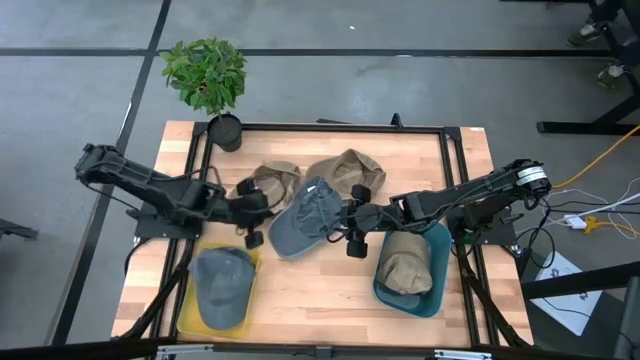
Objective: Pick & Place hat
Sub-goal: Put the right brown cap into the blue bin
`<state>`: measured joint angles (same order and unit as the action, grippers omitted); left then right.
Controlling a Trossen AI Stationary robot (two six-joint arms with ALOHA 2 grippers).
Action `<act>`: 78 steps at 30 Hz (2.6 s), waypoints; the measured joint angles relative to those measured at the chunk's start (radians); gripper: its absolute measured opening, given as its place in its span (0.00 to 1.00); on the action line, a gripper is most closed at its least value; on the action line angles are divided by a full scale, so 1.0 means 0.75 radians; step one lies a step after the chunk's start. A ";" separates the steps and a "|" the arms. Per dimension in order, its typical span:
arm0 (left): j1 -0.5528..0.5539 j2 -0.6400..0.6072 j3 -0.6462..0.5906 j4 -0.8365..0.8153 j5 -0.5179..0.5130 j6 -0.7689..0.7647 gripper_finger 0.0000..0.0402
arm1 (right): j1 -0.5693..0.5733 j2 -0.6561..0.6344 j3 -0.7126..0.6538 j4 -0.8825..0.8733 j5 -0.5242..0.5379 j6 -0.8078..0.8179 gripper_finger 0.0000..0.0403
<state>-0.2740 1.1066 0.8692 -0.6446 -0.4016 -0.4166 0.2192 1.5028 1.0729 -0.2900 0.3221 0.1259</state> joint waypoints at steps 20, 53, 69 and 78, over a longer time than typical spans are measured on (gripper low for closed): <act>0.110 0.243 0.000 0.460 -0.003 0.613 0.02 | -0.120 0.000 0.000 -0.246 0.408 0.146 0.46; 0.400 0.346 -0.001 0.686 -0.146 0.885 0.25 | -0.476 0.015 0.000 -0.419 -0.012 -0.285 0.46; 0.468 0.346 -0.001 0.675 -0.086 0.793 0.38 | -0.479 0.346 0.001 -0.373 -0.071 -0.390 0.46; 0.468 0.346 -0.001 0.675 -0.065 0.793 0.38 | -0.479 0.321 0.018 -0.384 -0.072 -0.432 0.46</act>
<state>0.0769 1.3659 0.8688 -0.1383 -0.4503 0.1780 -0.1402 1.7434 1.0867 -0.5776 0.2683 -0.1984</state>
